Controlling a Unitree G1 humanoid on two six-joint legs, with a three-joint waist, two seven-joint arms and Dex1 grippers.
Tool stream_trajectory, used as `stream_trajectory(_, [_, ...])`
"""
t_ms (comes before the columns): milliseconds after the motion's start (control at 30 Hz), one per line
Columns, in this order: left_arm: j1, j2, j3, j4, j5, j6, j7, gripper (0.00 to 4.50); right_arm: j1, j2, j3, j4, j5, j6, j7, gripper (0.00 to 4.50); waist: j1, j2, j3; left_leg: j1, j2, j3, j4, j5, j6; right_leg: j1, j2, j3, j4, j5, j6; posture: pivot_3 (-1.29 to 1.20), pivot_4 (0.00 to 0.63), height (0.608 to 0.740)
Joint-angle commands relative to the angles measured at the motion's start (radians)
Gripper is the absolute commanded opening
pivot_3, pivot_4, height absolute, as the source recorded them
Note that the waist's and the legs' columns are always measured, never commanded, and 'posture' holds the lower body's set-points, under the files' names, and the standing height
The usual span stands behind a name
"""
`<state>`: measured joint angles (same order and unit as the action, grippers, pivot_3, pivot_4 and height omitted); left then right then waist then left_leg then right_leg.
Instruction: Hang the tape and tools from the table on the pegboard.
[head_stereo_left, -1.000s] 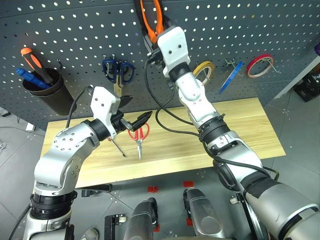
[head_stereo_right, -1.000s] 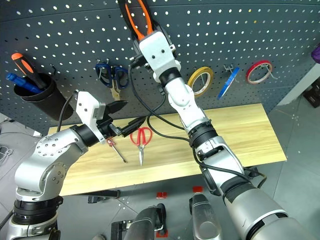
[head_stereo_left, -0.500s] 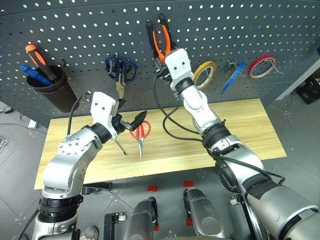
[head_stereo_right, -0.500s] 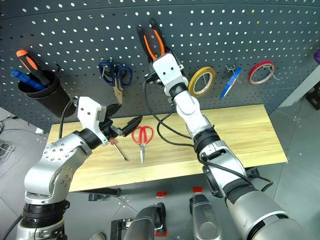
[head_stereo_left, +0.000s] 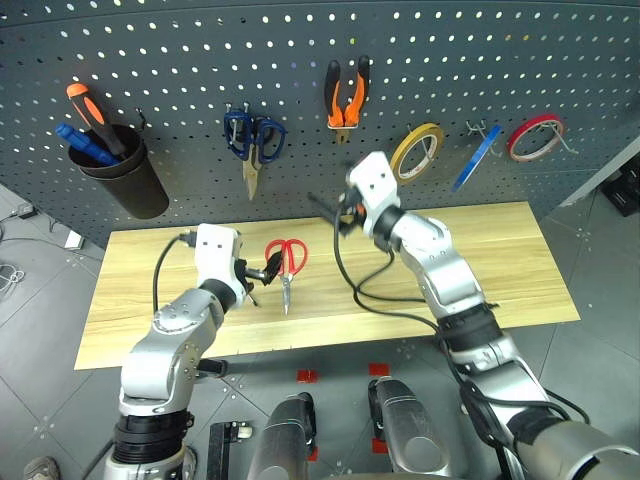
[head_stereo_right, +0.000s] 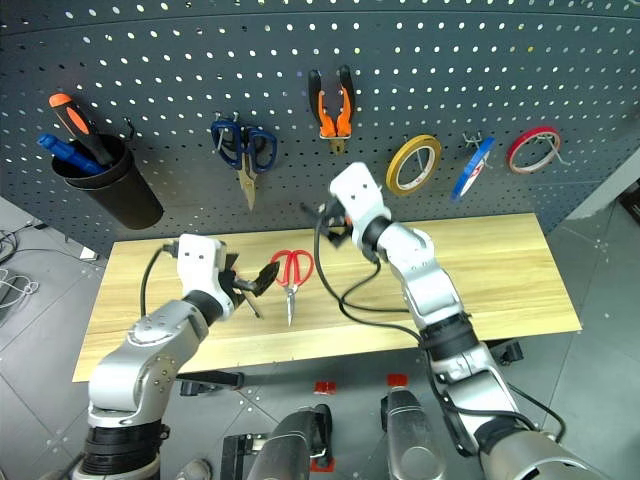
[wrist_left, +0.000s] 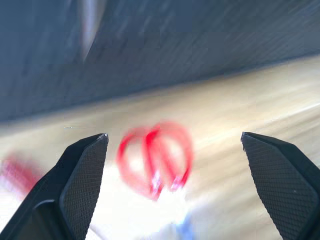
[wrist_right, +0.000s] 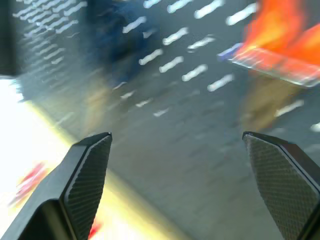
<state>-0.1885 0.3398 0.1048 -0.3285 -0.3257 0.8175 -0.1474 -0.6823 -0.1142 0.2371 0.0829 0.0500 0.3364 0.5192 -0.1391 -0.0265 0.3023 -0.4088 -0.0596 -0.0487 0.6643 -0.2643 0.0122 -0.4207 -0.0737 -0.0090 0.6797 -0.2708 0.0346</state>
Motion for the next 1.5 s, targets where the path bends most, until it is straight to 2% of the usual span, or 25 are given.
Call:
stream_trajectory(33, [-0.016,-0.058,-0.032,0.067,0.039,0.072,0.070,4.50,0.061,-0.063,0.081,-0.256,0.101,0.197,0.148,4.46,-0.001,-0.001,0.001,0.000,0.000,0.000,0.000,0.000,0.000,0.000,0.000,0.000,0.000,0.000,0.000,-0.26,0.324,0.740])
stream_trajectory(167, [-0.076,-0.118,-0.061,0.213,0.092,0.048,0.113,4.50,0.116,-0.135,0.134,-0.418,0.188,0.338,0.238,4.46,0.002,-0.005,0.003,0.000,0.000,-0.002,0.000,0.000,0.000,0.000,0.001,-0.002,0.000,0.001,-0.001,-0.26,0.325,0.740])
stream_trajectory(233, [-0.150,-0.165,-0.051,0.359,0.117,0.017,0.154,4.50,0.137,-0.167,0.150,-0.463,0.208,0.372,0.261,4.46,0.003,-0.005,0.003,0.000,0.000,-0.002,0.000,0.000,0.000,0.000,0.001,-0.002,0.000,0.001,-0.001,-0.26,0.325,0.740])
stream_trajectory(433, [-0.292,-0.230,-0.033,0.617,0.145,-0.003,0.188,4.50,0.135,-0.176,0.154,-0.491,0.235,0.423,0.243,4.46,0.001,-0.008,0.004,0.000,0.000,-0.001,0.001,0.000,0.000,0.000,0.000,-0.002,0.000,0.001,0.000,-0.29,0.325,0.740])
stream_trajectory(700, [-0.315,-0.224,-0.090,0.728,0.187,0.019,0.120,4.50,0.121,-0.165,0.117,-0.522,0.301,0.511,0.231,4.46,0.000,-0.008,0.004,0.000,0.000,-0.002,0.001,0.000,-0.001,0.001,0.000,-0.002,0.000,0.001,0.000,-0.31,0.324,0.740])
stream_trajectory(1067, [-0.246,-0.225,-0.047,0.693,0.188,0.060,0.115,1.25,0.090,-0.221,0.085,-0.575,0.415,0.664,0.240,4.50,0.000,-0.007,0.003,0.001,0.000,-0.002,0.001,0.000,-0.001,0.001,0.000,-0.002,0.000,0.001,0.000,-0.32,0.319,0.740])
stream_trajectory(1100, [-0.244,-0.224,-0.047,0.693,0.190,0.056,0.112,1.12,0.089,-0.222,0.084,-0.577,0.419,0.668,0.237,4.50,0.000,-0.007,0.003,0.001,0.000,-0.002,0.001,0.000,-0.001,0.001,0.000,-0.002,0.000,0.001,0.000,-0.32,0.319,0.740])
stream_trajectory(1300, [-0.216,-0.229,-0.027,0.638,0.172,0.024,0.082,1.12,0.089,-0.230,0.082,-0.585,0.430,0.673,0.215,4.50,0.000,-0.007,0.003,0.001,0.000,-0.001,0.001,0.000,-0.001,0.001,0.000,-0.002,0.000,0.001,0.000,-0.33,0.316,0.740])
stream_trajectory(1367, [-0.183,-0.247,0.004,0.569,0.154,-0.034,0.081,1.12,0.091,-0.241,0.084,-0.591,0.422,0.662,0.209,4.50,-0.001,-0.007,0.003,0.001,0.000,-0.001,0.001,0.000,-0.001,0.001,0.000,-0.002,0.000,0.001,0.000,-0.33,0.315,0.740])
stream_trajectory(1500, [-0.101,-0.234,0.005,0.373,0.132,-0.035,0.045,1.12,0.094,-0.278,0.100,-0.607,0.370,0.582,0.201,4.50,-0.002,-0.007,0.003,0.000,0.000,-0.001,0.001,0.000,-0.001,0.001,0.000,-0.002,-0.001,0.001,0.000,-0.33,0.316,0.740])
